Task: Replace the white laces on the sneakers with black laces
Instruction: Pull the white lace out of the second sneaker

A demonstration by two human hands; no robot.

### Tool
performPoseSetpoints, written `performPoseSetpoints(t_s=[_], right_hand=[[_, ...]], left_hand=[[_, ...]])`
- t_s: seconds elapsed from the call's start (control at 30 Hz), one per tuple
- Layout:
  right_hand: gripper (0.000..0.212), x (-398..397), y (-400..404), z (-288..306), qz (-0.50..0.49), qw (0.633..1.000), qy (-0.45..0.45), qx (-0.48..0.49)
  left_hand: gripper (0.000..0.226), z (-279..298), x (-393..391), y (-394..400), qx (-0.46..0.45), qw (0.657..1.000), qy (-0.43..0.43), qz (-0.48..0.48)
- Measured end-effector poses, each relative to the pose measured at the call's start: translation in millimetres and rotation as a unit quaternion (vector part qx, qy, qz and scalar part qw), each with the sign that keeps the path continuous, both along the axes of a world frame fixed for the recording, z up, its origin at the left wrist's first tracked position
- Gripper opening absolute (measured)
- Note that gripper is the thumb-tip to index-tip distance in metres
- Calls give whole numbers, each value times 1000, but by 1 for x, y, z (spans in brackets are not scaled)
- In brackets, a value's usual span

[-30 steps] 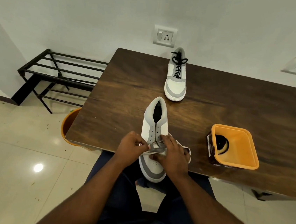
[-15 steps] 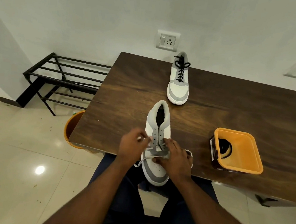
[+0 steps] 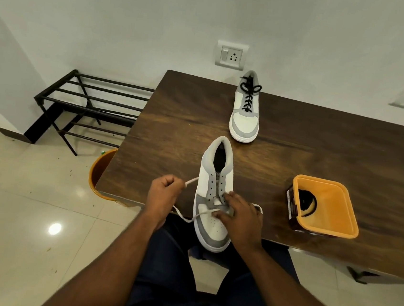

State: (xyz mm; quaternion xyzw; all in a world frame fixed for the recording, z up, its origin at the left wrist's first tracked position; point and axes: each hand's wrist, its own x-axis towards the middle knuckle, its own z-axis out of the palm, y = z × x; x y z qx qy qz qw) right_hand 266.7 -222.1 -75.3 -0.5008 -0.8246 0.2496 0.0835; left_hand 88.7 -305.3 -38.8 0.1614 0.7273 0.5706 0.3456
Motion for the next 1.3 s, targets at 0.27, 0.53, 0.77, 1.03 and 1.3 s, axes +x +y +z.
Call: performPoseSetpoints(t_s=[0.27, 0.53, 0.77, 1.03, 1.3], right_hand=[[13, -2, 6, 21, 21, 992, 47, 112], [12, -72, 12, 123, -21, 911, 385, -150], [30, -111, 29, 167, -8, 776, 518, -358], [14, -158, 6, 141, 105, 771, 414, -473], [15, -280, 29, 160, 335, 938, 27, -83]], left_hand=[[11, 3, 15, 4, 47, 994, -54, -77], [16, 41, 26, 21, 255, 926, -256, -112], [7, 100, -11, 38, 362, 895, -257, -45], [27, 153, -121, 19, 380, 917, -115, 51], [12, 108, -229, -55, 171, 974, 76, 131]])
